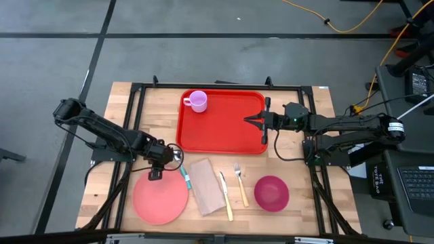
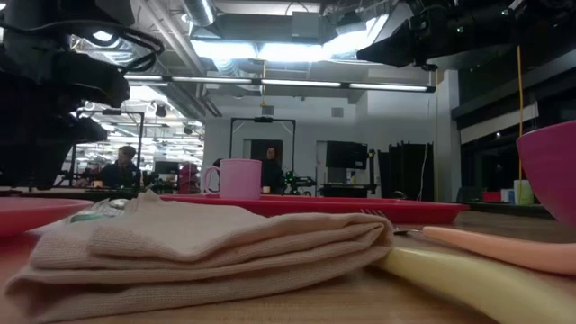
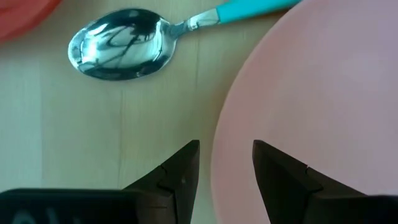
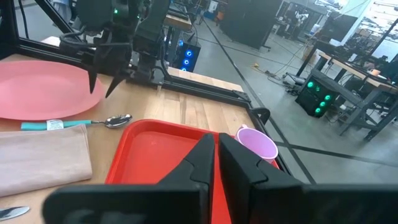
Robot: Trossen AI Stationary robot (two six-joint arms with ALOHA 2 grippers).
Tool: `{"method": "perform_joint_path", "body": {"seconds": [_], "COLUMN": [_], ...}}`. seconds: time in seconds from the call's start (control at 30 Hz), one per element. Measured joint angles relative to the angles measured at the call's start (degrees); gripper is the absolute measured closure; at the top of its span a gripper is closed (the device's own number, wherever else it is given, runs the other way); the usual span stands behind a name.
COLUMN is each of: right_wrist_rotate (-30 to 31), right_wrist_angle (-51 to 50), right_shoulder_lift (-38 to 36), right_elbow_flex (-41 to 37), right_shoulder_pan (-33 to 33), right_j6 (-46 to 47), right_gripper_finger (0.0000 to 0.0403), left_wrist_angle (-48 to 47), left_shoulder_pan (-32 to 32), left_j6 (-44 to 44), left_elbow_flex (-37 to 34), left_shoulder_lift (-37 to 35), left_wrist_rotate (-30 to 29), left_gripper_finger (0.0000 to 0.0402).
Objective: Set up tray
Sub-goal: Put the light pink plate in the middle of the red tray
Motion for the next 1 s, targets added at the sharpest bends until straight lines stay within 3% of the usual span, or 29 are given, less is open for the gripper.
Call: {"method": "perform_joint_path", "body": {"seconds": [0.53, 1.0], "right_wrist_rotate": [0.0, 0.0], "right_wrist_angle": [0.02, 0.02], "right_shoulder_lift": [0.0, 0.0], "right_elbow_flex": [0.0, 0.0], "right_shoulder_pan": [-0.02, 0.0], "right_j6": [0.0, 0.0], "right_gripper_finger": [0.0374, 0.0374], "left_wrist_angle": [0.21, 0.52], "left_shoulder_pan": [0.0, 0.01], "left_j6": [-0.46, -0.47], "left_elbow_flex": [0.0, -0.02], "left_shoulder_lift": [6.39, 6.96], "left_wrist_rotate": [2.04, 6.51], "left_gripper_finger": [0.0258, 0.0258]}}
